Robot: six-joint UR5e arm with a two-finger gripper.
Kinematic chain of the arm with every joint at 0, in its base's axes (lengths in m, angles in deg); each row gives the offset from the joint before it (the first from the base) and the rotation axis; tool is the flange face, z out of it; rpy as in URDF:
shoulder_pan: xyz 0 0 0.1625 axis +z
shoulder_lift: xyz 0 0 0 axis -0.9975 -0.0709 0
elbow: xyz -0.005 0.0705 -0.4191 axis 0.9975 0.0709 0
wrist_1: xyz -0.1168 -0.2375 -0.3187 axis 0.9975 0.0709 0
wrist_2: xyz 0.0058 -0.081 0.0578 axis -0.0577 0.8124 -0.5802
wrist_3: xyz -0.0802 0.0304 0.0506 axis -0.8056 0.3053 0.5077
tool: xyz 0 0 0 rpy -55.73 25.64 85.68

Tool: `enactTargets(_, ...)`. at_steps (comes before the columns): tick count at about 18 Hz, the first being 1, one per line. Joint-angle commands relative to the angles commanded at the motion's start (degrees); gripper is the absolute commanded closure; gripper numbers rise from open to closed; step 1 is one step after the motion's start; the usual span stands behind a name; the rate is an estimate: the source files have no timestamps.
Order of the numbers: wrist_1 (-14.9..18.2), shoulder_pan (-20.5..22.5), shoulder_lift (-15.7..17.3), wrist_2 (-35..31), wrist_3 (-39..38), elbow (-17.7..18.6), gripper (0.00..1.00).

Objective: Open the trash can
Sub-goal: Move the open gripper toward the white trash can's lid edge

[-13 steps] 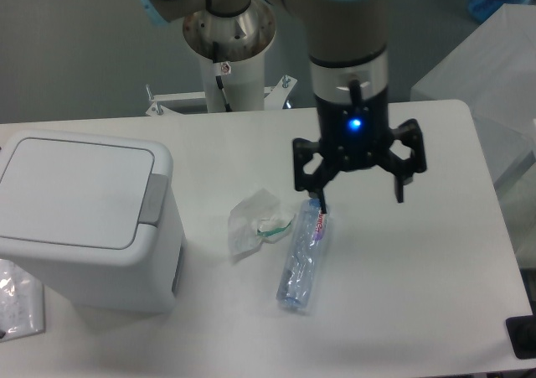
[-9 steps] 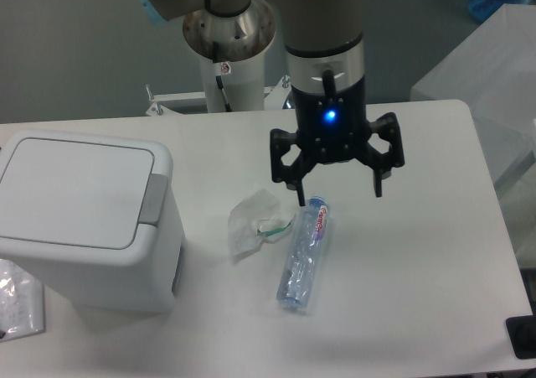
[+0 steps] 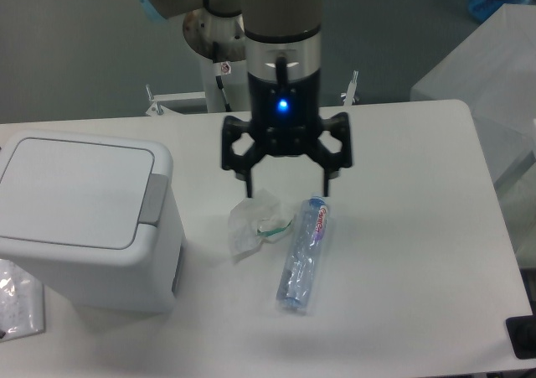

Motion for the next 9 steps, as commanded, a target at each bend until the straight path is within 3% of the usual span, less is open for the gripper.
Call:
enactTargets(2, -0.1, -0.18, 0.52, 0.72, -4.23, -0.96, 0.0)
enactTargets(6, 0.08, -0.97, -1.58, 0.47, -5.47, -1.23, 0.0)
enactTargets(9, 0.43, -1.06, -1.32, -0.08, -8.36, -1.14, 0.0)
